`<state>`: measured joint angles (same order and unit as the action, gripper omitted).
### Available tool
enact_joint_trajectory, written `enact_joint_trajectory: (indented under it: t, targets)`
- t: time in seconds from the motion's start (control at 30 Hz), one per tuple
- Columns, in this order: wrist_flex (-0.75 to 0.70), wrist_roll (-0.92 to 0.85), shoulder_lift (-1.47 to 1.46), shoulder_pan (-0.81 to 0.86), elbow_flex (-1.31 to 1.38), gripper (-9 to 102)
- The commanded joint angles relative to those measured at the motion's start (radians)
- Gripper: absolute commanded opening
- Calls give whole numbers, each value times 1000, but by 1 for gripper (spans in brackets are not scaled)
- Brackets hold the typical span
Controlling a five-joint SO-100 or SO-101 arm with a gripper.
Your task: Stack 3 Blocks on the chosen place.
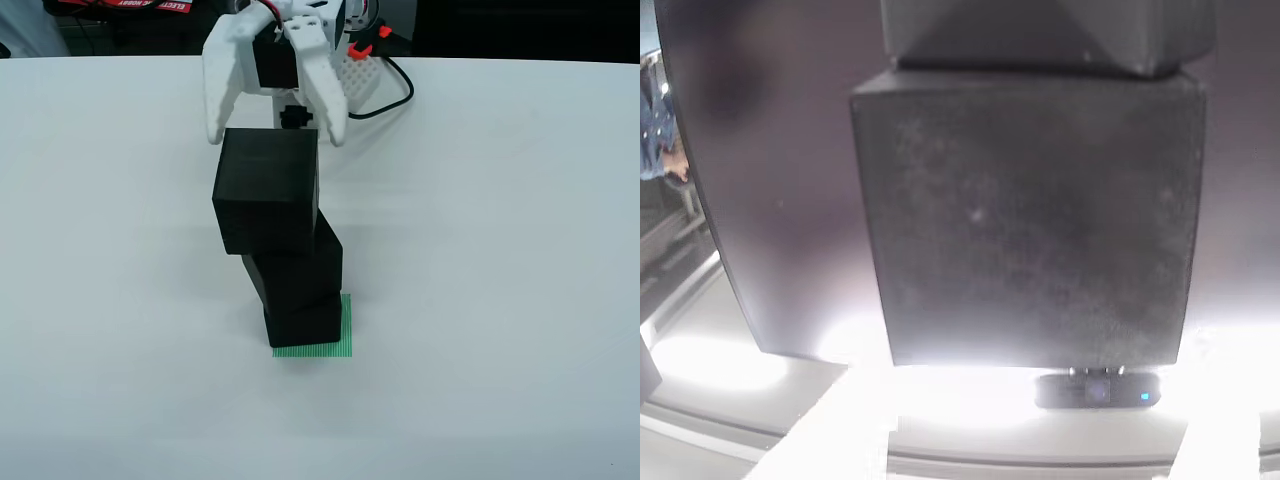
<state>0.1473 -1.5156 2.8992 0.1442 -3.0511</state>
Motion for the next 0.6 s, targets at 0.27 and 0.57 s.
enact_joint_trajectory:
  t: [0.27,0.57]
  targets:
    - [5,12,133,-51,2,29]
    - [18,129,201,-86,-2,22]
